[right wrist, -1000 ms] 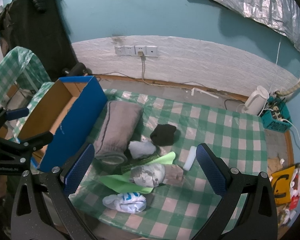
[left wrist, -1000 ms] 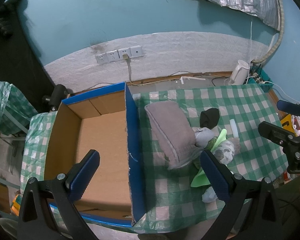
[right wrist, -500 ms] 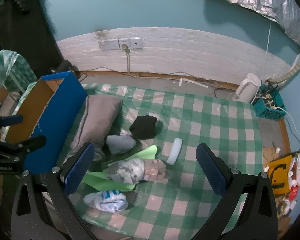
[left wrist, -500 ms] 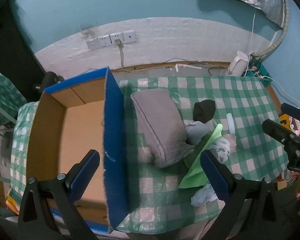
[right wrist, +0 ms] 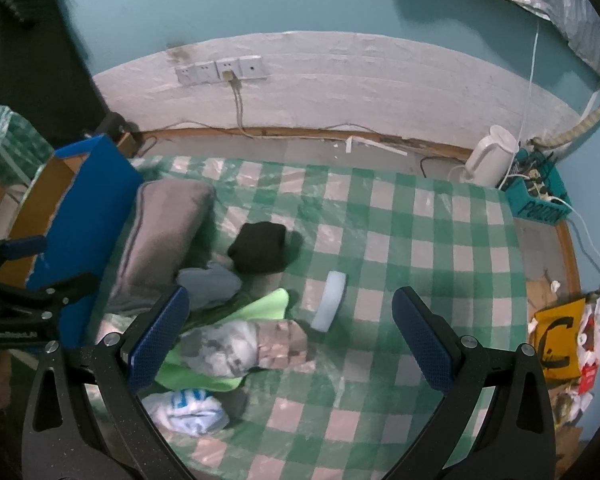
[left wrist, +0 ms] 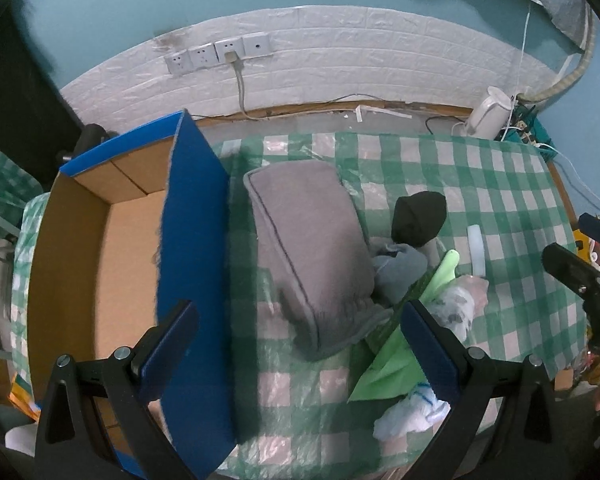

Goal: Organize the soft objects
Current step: 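Move the left tool to the grey towel while the right tool approaches the white foam block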

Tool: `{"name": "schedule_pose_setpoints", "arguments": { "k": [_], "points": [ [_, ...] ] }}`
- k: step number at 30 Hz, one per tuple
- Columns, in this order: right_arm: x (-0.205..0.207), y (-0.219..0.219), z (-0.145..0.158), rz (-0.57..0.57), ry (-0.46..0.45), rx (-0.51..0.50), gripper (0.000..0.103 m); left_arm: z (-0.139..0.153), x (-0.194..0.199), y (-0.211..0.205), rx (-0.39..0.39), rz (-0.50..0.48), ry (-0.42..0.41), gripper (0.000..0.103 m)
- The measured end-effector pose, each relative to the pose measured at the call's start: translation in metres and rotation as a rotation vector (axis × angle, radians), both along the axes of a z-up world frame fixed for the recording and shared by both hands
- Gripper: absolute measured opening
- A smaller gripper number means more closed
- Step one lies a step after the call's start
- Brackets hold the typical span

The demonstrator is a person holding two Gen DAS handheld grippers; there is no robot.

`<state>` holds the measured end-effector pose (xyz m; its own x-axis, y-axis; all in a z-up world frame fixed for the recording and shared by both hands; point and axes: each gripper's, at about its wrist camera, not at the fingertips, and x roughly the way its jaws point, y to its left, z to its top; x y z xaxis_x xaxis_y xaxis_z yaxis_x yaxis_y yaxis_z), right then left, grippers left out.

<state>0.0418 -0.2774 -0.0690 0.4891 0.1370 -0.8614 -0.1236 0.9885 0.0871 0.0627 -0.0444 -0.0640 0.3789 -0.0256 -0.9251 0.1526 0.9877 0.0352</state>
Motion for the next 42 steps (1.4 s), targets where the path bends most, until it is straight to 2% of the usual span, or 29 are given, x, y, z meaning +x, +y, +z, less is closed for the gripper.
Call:
{"name": "schedule_pose_setpoints", "arguments": {
  "k": [14,31,36,42],
  "points": [
    [0.033,-0.020,-0.055,-0.038,0.121,-0.048,0.097,-0.030,0.039,-0.030,0.027,-0.008,0.069,0.101],
    [0.049,-0.024,-0.098,-0.041,0.210,-0.060,0.096,-0.073,0.080,-0.035,0.053,0.059,0.165,0.101],
    [0.054,-0.025,-0.108,-0.063,0.228,-0.067,0.092,-0.086,0.088,-0.031,0.075,0.067,0.191,0.101],
    [0.061,-0.021,-0.123,-0.065,0.255,-0.094,0.090,-0.097,0.093,-0.026,0.061,0.061,0.223,0.101]
  ]
}}
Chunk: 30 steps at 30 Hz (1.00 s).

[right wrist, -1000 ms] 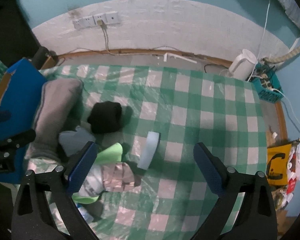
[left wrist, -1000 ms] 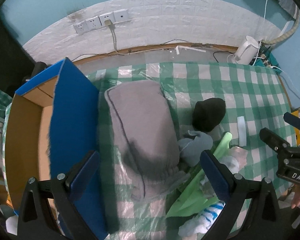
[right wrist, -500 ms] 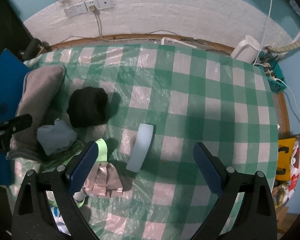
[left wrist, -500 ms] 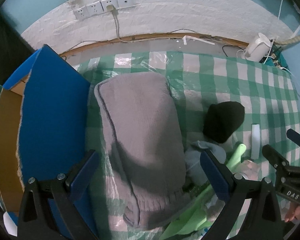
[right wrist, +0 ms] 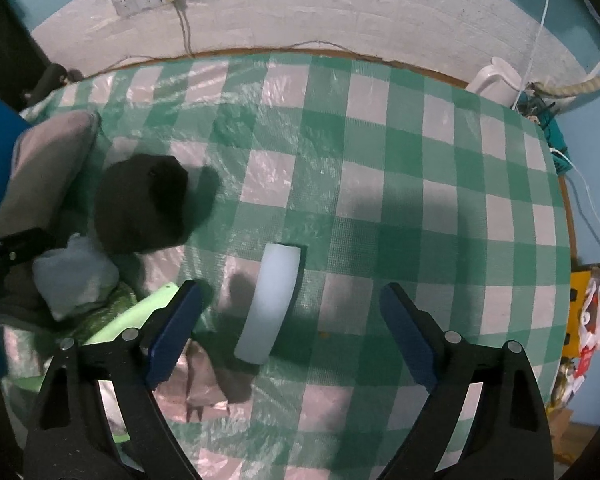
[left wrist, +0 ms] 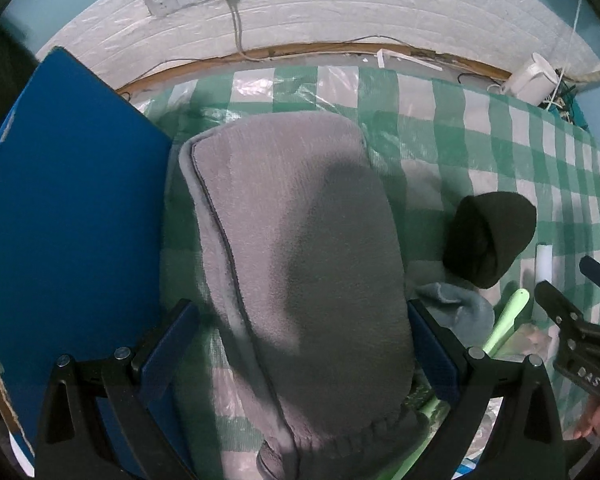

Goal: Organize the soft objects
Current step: 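Move the left tool to the grey towel while the right tool approaches the white foam block, then close the left tool on the grey towel while the right tool grasps the white foam block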

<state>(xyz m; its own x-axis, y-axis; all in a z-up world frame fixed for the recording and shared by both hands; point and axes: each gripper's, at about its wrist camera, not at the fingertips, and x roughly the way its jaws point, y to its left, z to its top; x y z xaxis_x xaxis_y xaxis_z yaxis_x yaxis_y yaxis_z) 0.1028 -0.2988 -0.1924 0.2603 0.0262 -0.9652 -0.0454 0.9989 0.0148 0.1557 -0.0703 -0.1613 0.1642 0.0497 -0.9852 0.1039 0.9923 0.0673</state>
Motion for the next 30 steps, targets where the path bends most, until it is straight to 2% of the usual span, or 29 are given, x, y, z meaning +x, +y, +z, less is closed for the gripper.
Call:
{"name": "schedule_pose_setpoints", "arguments": {
  "k": [5,12,13,16,17,18,23,27,30],
  "points": [
    [0.001,0.002,-0.011,-0.001,0.021,-0.014,0.079,-0.004,-0.003,0.000,0.010,-0.028,-0.001,0.101],
    [-0.003,0.004,-0.014,0.022,0.024,-0.003,0.062,-0.005,-0.006,0.002,-0.017,-0.060,0.003,0.081],
    [-0.004,0.004,-0.013,0.028,0.022,-0.004,0.057,-0.005,-0.006,0.001,-0.012,-0.068,-0.003,0.078],
    [-0.006,0.006,-0.011,0.049,0.020,-0.001,0.033,-0.002,-0.009,-0.001,-0.006,-0.094,-0.020,0.062],
    [-0.006,0.007,-0.011,0.058,0.022,0.009,0.024,0.000,-0.009,-0.002,-0.003,-0.102,-0.025,0.053],
    [-0.009,0.010,-0.010,0.063,0.025,0.019,0.022,0.001,-0.011,-0.002,-0.004,-0.106,-0.029,0.049],
    [-0.018,0.019,-0.002,0.088,0.017,0.008,0.019,0.007,-0.017,0.002,-0.021,-0.115,-0.035,0.034],
    [-0.022,0.021,0.007,0.085,0.006,0.024,0.019,0.013,-0.027,0.007,-0.023,-0.131,-0.052,0.029],
    [-0.026,0.022,0.016,0.080,-0.010,0.034,0.019,0.019,-0.036,0.001,0.006,-0.163,-0.077,0.029]
  ]
}}
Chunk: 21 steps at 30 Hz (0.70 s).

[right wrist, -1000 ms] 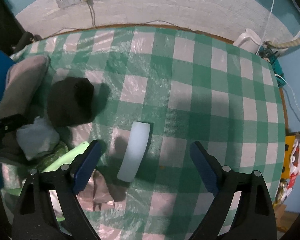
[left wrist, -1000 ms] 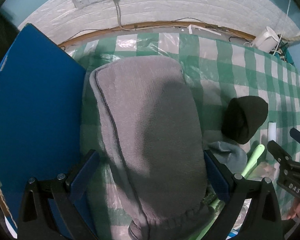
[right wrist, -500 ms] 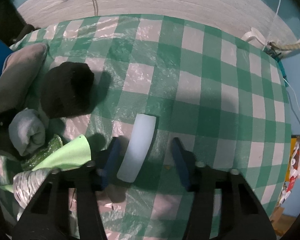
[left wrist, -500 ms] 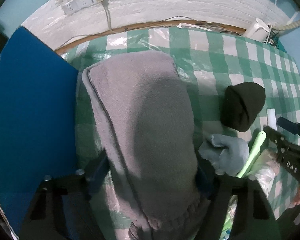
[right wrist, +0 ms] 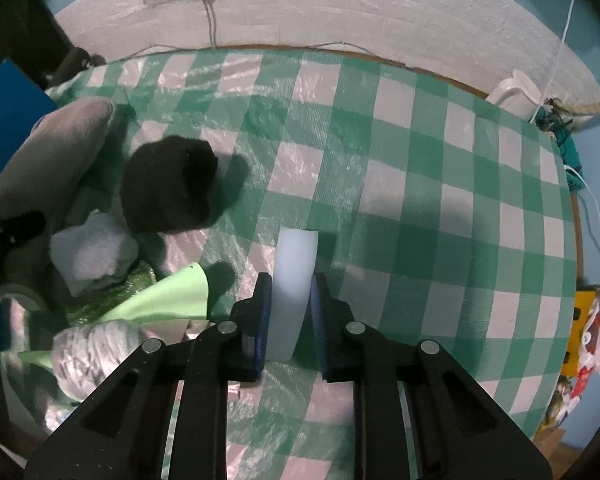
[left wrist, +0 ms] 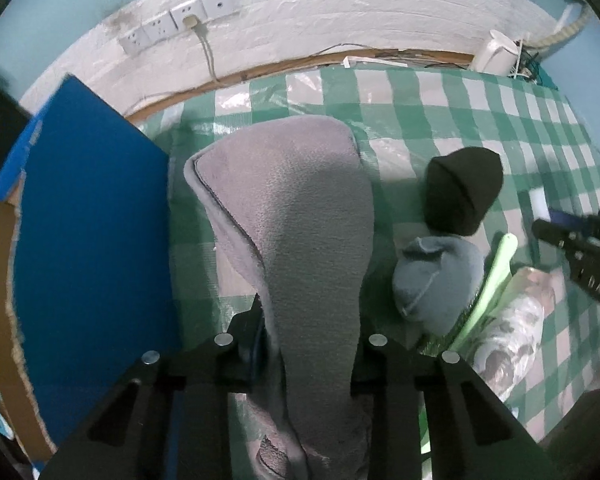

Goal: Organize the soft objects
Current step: 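Close the left tool on the grey towel while the right tool grasps the white foam block, then lift the grey towel with the left tool while the right tool carries the foam block over the box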

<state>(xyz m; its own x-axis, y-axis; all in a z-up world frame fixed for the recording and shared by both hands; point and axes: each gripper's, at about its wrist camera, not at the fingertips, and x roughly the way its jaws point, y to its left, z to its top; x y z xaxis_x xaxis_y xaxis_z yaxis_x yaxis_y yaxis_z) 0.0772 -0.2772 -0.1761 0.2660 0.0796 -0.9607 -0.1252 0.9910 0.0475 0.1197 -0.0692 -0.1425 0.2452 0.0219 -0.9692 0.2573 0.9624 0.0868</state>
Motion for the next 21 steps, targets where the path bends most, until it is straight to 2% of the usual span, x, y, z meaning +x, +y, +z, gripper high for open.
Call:
{"name": "schedule_pose_setpoints", "arguments": {
  "k": [11,21],
  "points": [
    [-0.007,0.004,0.031,0.025,-0.051,0.019,0.019,0.031,-0.024,-0.002,0.033,-0.036,-0.102,0.029],
    [-0.022,0.020,0.060,0.071,-0.094,0.038,0.019,0.047,-0.047,0.003,0.035,-0.054,-0.149,0.029]
  ]
}}
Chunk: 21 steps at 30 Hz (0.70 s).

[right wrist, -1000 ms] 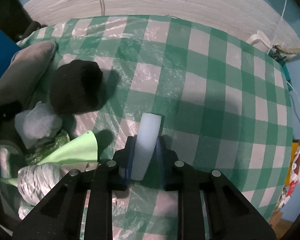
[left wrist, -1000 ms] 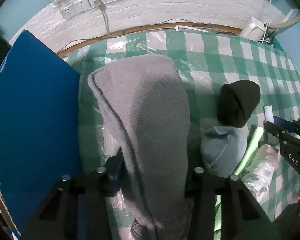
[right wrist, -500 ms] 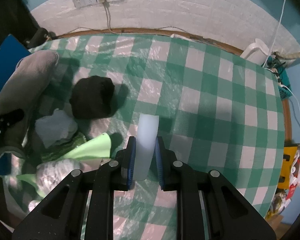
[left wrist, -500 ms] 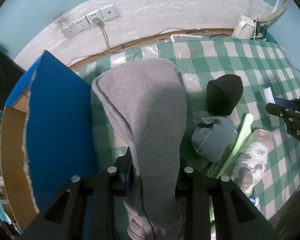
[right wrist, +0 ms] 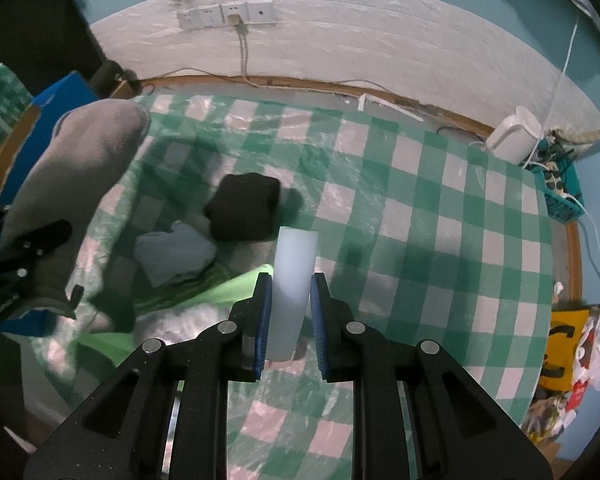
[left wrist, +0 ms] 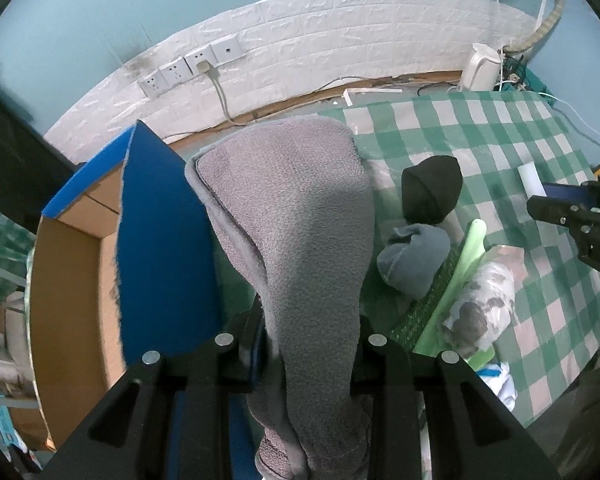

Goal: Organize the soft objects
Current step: 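Lift the grey towel with the left tool while the right tool carries the foam block over the box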

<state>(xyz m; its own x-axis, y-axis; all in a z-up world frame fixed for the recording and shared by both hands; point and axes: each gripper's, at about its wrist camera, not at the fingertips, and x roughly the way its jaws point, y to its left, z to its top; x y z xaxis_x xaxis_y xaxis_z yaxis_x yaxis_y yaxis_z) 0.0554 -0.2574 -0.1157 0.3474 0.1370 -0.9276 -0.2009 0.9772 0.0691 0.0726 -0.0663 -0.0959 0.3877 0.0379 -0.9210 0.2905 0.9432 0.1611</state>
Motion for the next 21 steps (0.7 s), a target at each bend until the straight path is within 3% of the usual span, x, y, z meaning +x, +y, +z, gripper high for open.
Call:
{"name": "schedule_pose_setpoints", "arguments": {
  "k": [21],
  "points": [
    [-0.023,0.036,0.048,0.100,-0.063,0.037,0.019,0.042,-0.042,0.006,0.000,-0.011,-0.115,0.029]
  ]
}}
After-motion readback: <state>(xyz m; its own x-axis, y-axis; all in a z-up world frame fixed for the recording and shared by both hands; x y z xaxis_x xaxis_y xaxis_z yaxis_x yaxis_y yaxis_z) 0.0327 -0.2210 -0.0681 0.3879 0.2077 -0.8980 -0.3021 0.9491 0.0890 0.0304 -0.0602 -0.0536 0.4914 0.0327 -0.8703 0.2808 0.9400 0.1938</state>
